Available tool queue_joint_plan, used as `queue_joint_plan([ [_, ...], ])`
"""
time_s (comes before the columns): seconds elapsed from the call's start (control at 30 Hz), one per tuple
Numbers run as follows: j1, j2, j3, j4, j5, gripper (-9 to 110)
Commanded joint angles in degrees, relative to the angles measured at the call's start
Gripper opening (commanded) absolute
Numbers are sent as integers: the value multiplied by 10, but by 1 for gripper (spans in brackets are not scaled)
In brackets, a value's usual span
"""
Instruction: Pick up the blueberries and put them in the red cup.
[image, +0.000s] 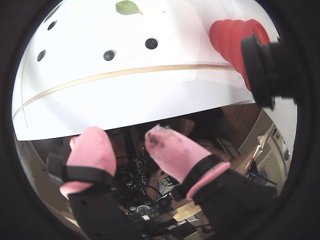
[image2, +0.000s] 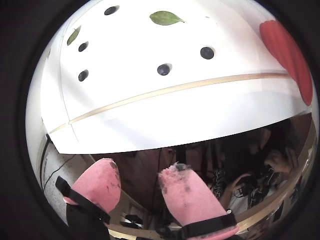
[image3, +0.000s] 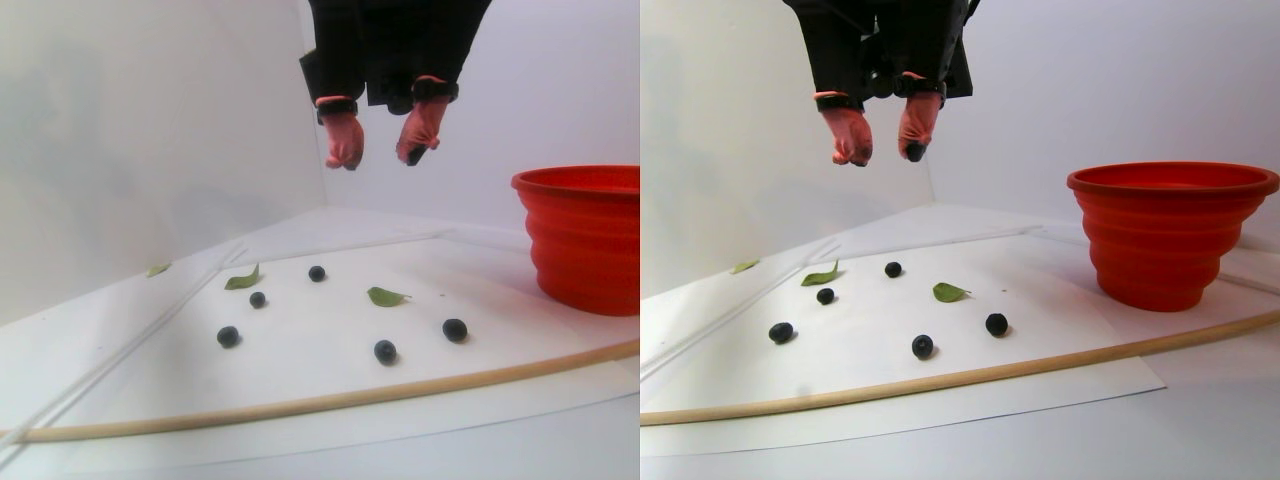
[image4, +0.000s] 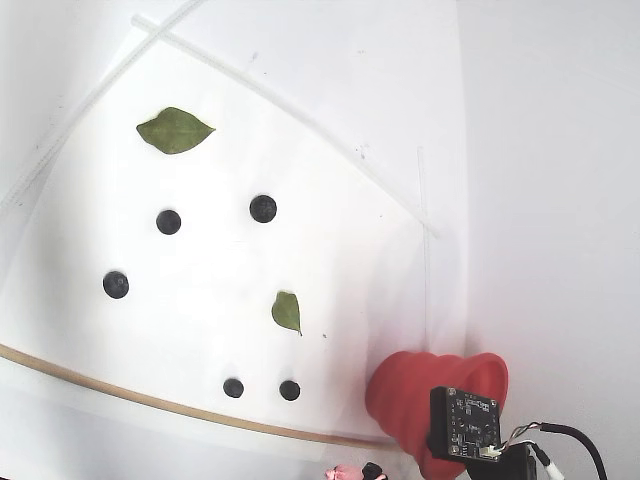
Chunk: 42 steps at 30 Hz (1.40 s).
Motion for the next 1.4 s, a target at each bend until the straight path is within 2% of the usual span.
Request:
queue_joint_plan([
  [0.0, 7, -13, -7, -25, -8, 16],
  [1.37, 17, -306, -23, -279, -47, 19],
])
